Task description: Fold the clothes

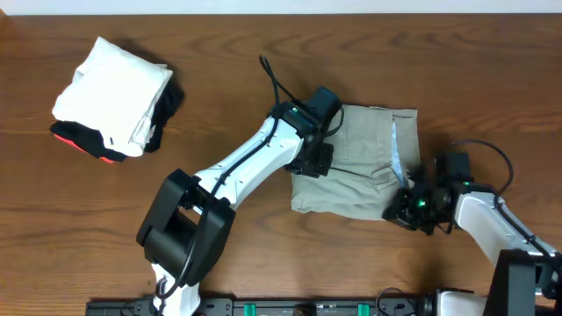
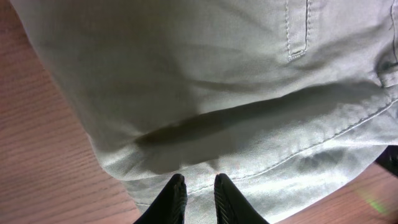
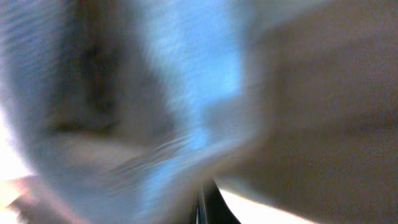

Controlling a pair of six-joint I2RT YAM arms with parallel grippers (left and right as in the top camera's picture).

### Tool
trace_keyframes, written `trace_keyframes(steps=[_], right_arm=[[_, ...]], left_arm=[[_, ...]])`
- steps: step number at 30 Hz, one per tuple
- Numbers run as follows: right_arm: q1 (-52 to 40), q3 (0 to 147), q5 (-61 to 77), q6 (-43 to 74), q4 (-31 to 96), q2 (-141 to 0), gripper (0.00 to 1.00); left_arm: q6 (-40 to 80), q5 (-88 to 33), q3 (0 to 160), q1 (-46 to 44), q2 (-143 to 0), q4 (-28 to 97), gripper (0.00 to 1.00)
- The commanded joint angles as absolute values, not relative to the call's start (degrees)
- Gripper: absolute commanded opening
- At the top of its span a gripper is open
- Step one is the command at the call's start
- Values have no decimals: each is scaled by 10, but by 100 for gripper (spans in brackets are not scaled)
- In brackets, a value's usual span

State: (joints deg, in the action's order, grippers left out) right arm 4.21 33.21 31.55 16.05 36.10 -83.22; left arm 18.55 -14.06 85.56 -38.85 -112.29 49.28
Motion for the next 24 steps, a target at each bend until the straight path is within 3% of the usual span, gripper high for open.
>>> trace_keyframes(steps=[1, 5, 12, 24], right_arm=[[41, 389, 449, 136, 377, -817, 2], [40, 452, 462, 107, 422, -797, 2], [41, 461, 334, 104, 377, -803, 4], [41, 433, 269, 91, 326, -991, 1]], left_arm=[[176, -144, 852, -387, -1123, 496, 19], [176, -143, 852, -388, -1123, 502, 15], [177, -143, 852, -389, -1123, 494, 15], [176, -128, 852, -390, -1123, 487, 17]])
